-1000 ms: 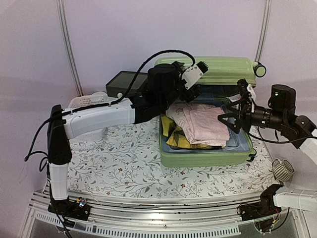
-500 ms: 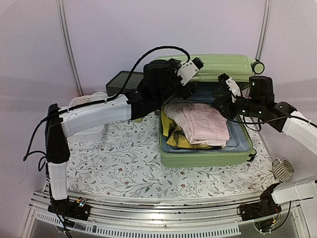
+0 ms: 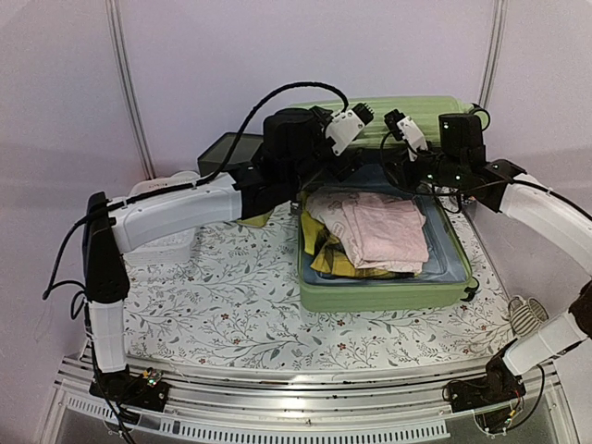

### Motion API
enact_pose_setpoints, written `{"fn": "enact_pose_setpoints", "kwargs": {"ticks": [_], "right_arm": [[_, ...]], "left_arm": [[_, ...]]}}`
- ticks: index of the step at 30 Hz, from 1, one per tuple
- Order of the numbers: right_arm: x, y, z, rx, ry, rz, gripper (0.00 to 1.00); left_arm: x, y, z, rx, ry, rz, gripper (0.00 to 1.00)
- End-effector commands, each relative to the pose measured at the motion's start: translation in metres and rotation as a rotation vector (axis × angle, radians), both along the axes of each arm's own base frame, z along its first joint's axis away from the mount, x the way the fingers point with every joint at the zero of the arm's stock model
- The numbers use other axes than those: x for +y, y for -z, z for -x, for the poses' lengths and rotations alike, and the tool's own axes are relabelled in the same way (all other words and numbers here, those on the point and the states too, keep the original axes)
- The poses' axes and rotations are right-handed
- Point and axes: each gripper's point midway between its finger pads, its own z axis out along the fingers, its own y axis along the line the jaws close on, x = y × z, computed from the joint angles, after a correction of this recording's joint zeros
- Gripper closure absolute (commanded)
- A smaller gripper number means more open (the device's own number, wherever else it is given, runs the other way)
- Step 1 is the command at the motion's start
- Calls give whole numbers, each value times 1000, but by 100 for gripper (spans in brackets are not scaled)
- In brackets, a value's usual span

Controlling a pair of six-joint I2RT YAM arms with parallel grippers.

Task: Open, take out, and arrange the luggage
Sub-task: Open the luggage at the center of the board.

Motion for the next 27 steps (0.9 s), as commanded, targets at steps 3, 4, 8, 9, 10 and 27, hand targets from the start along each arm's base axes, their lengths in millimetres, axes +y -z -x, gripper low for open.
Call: {"fn": "enact_pose_setpoints", "kwargs": {"ticks": [3, 4, 8, 9, 10, 27], "right_arm": [[12, -26, -24, -43, 19, -34, 97], [13, -27, -27, -43, 21, -36, 97], [18, -30, -40, -39, 29, -40, 97], [20, -29, -44, -32, 29, -41, 97], [21, -30, -48, -28, 28, -45, 97], [14, -58, -114, -56, 72, -109, 97]], "left_arm": [[14, 18, -15, 115, -34, 57, 2], [14, 18, -12, 118, -33, 51, 2], [15, -4, 18, 124, -10, 61, 2], [17, -9, 27, 133, -1, 69, 2], [20, -13, 35, 149, 10, 79, 2], [106, 15, 128, 549, 148, 350, 2]]}}
